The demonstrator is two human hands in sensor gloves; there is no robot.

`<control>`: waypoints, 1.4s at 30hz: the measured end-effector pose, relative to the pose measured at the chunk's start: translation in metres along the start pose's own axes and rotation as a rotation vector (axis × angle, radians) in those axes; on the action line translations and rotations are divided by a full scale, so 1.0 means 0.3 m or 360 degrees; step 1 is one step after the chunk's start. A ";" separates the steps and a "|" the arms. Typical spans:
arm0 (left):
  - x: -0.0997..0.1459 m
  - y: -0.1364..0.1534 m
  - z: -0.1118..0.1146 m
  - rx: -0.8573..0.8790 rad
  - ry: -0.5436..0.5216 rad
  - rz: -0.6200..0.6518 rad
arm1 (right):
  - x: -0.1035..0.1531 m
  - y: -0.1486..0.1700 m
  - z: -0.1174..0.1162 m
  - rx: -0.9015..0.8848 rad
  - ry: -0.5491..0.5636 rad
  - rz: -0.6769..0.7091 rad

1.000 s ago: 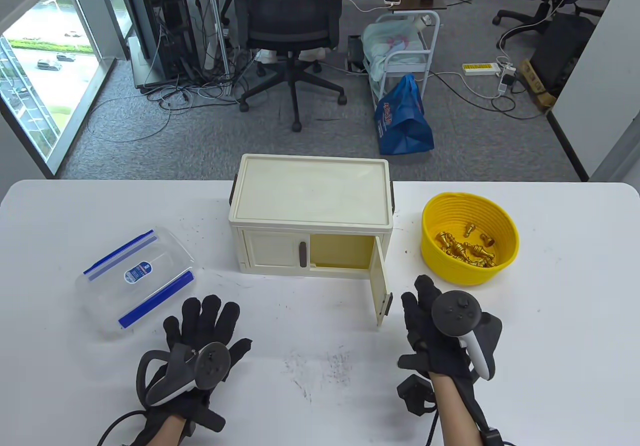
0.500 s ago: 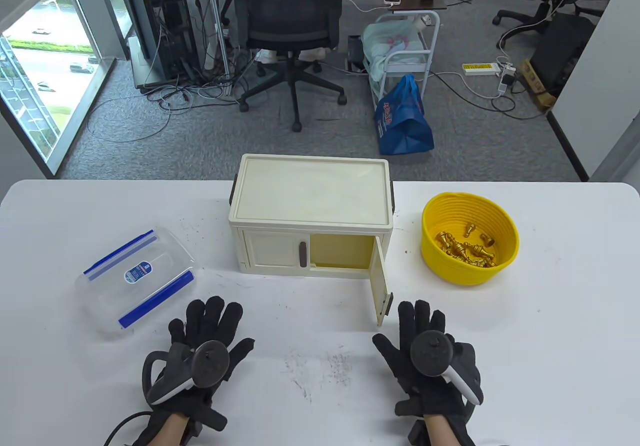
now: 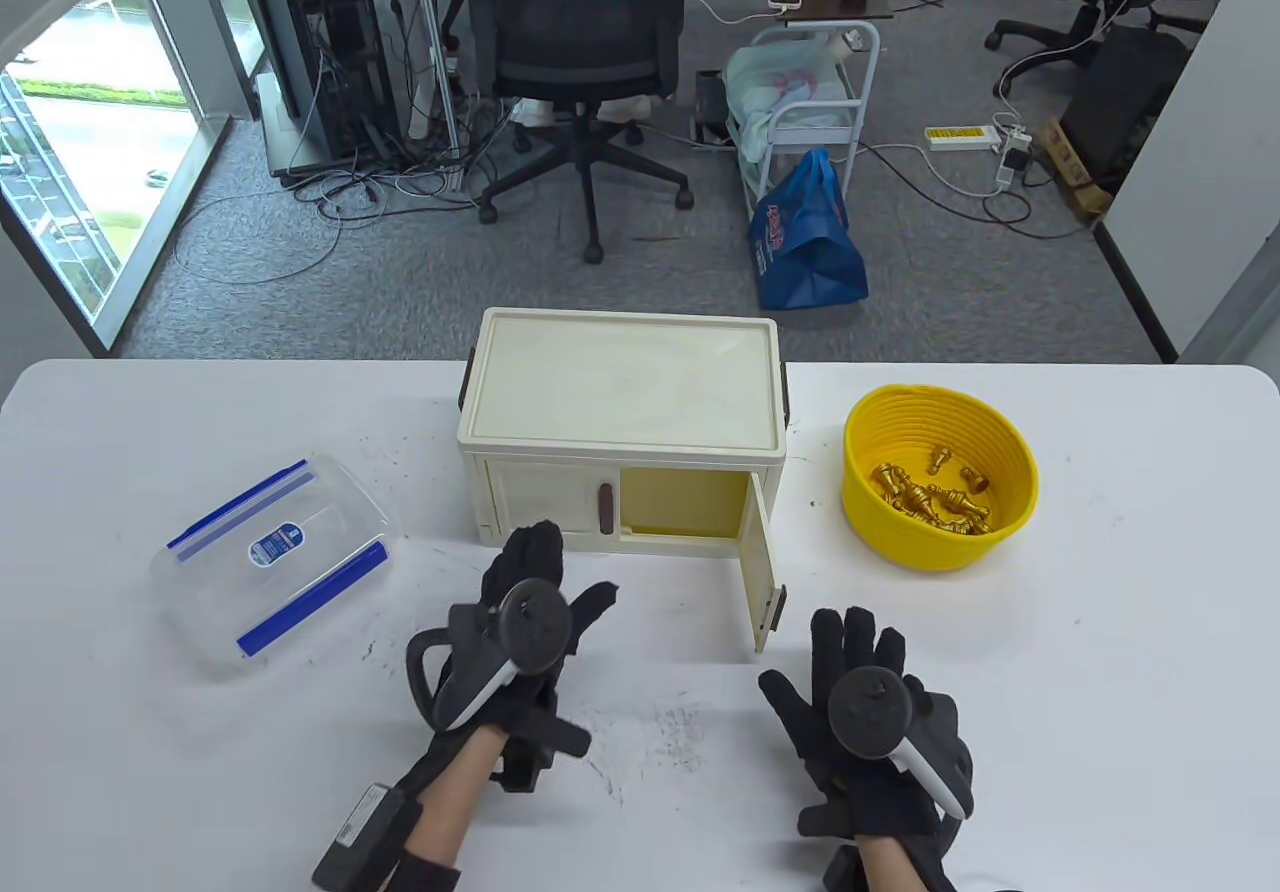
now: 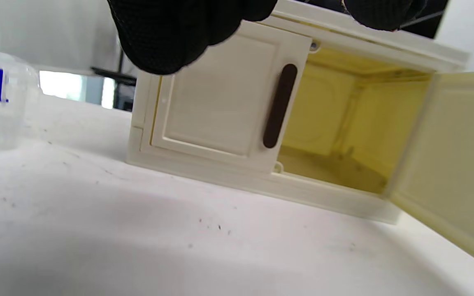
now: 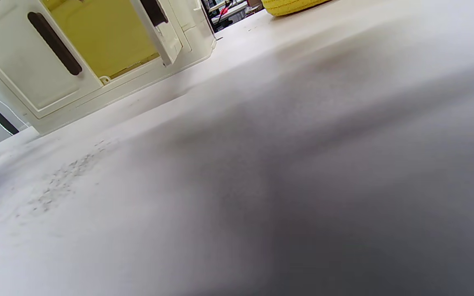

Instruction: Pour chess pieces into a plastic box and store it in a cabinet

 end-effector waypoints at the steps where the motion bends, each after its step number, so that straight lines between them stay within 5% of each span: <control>1: -0.036 -0.018 -0.013 0.0031 -0.0056 -0.0052 | -0.002 0.003 -0.001 -0.0008 -0.0005 0.0000; 6: -0.156 -0.061 -0.007 0.0017 -0.0115 -0.0324 | -0.003 0.008 -0.002 -0.0022 -0.0027 -0.0013; 14: -0.226 -0.075 0.032 0.0042 -0.0149 -0.0513 | -0.014 0.037 -0.003 -0.0112 -0.0067 -0.0037; 28: -0.223 -0.135 0.038 -0.0233 -0.0302 -0.0444 | -0.016 0.041 -0.002 -0.0123 -0.0074 -0.0035; 42: -0.090 -0.017 0.023 -0.0122 -0.0193 -0.0136 | -0.013 0.032 -0.004 -0.0089 -0.0059 -0.0016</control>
Point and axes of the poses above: the tracker on the back of each hand, its own y axis roughly to the little-finger side, its own x axis roughly from the fingertips to the wrist, z = x × y, the point moved 5 cm from there along -x, roughly from the wrist to the fingertips, and after that the axes turned 6 degrees about y, right-handed, at the moved point
